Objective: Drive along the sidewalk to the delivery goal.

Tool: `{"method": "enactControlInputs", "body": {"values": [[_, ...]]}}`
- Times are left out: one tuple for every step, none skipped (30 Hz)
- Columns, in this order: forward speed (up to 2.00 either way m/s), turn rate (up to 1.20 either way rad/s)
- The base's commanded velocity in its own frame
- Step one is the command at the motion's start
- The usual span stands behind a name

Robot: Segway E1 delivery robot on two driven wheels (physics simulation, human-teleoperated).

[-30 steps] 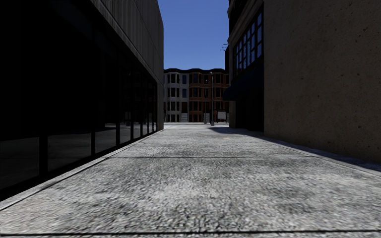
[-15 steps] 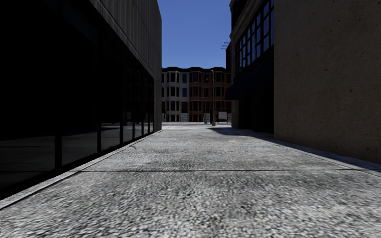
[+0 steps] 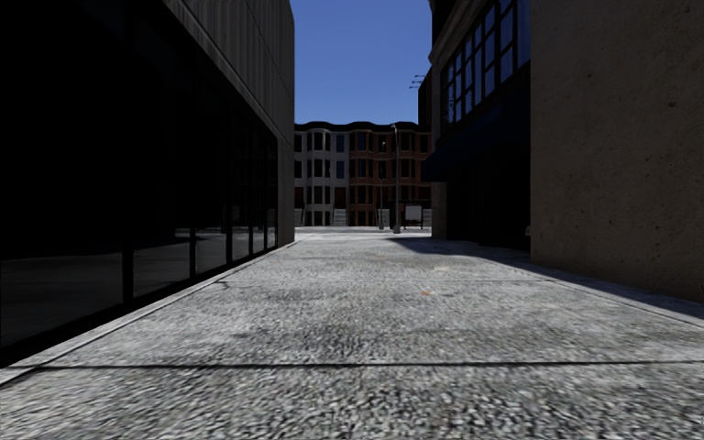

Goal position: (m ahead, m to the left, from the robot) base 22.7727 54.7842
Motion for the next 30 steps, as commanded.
{"method": "enactControlInputs", "body": {"values": [[2.00,0.00],[2.00,0.00],[2.00,0.00],[2.00,0.00],[2.00,0.00],[2.00,0.00],[2.00,0.00],[2.00,0.00],[2.00,0.00],[2.00,0.00],[2.00,0.00],[2.00,0.00],[2.00,0.00],[2.00,0.00],[2.00,0.00],[2.00,0.00],[2.00,0.00],[2.00,0.00],[2.00,0.00],[2.00,0.00],[2.00,0.00],[2.00,0.00],[2.00,0.00],[2.00,0.00],[2.00,0.00],[2.00,0.00],[2.00,0.00],[2.00,0.00],[2.00,0.00],[2.00,0.00]]}}
